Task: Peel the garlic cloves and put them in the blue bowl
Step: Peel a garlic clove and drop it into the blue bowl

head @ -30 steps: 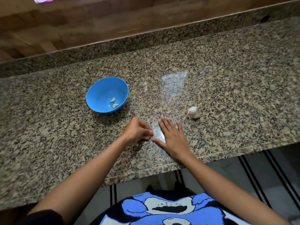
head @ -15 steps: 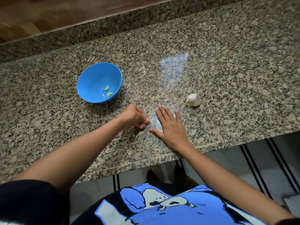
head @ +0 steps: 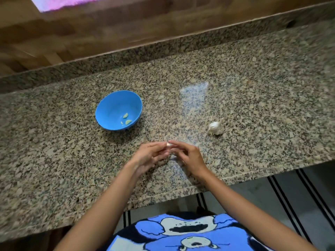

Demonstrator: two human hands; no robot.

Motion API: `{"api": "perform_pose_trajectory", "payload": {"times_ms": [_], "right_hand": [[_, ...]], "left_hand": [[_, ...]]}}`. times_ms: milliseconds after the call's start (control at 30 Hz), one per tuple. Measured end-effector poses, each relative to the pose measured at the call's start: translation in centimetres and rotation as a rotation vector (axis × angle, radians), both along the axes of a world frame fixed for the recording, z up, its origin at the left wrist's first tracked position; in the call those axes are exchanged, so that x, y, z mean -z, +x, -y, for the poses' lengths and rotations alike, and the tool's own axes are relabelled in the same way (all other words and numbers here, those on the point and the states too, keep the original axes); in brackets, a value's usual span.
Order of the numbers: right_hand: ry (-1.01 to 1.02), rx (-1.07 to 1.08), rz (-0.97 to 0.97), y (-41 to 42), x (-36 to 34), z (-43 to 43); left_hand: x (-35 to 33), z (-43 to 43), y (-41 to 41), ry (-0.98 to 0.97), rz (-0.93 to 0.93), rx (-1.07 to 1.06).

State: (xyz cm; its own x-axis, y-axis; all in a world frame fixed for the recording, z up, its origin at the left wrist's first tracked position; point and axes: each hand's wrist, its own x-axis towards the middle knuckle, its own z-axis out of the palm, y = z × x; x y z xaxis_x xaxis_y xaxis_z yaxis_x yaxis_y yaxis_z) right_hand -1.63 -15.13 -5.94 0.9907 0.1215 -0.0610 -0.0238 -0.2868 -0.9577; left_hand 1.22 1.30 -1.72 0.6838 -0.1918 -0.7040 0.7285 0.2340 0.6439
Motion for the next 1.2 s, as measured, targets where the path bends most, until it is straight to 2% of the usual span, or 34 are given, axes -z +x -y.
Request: {"api": "perform_pose_trajectory", "payload": {"times_ms": [100,267,400,533,700,967,1100,1200], "right_hand": [[0.016,0.063,0.028,1.1,-0.5,-0.8],[-0.024,0.118,0.053,1.4,-0.5,-0.9],[-0.042,0.164,0.032,1.0,-0.3,-1.2],[-0.075,0.204,0.080,0.7,-0.7,-1.3],[-0.184,0.115,0.183,0.2,-1.4,-1.0],[-0.427,-0.136,0.334,0.0,-1.8,-0.3],[-0.448,-0.121,0.431,0.0,-1.8,-0.4],[-0.390,-0.075,0.371,0.0,-1.8,-0.4]], "left_hand": [[0.2,0.8,-0.5,-0.043,0.042,-0.073],[0.5,1.4,-0.8,0.127,0.202,-0.115],[0.4,1.7,-1.0,0.243,0.362,-0.069],[0.2,1.5,-1.1,0.295,0.440,-0.008],[0.2,1.3,-1.1,0.436,0.532,0.091],[0.2,0.5,-1.0,0.481,0.547,0.205],[-0.1,0.8,-1.3,0.480,0.551,0.198],[-0.3,0.9,-1.4,0.440,0.537,0.196]]}}
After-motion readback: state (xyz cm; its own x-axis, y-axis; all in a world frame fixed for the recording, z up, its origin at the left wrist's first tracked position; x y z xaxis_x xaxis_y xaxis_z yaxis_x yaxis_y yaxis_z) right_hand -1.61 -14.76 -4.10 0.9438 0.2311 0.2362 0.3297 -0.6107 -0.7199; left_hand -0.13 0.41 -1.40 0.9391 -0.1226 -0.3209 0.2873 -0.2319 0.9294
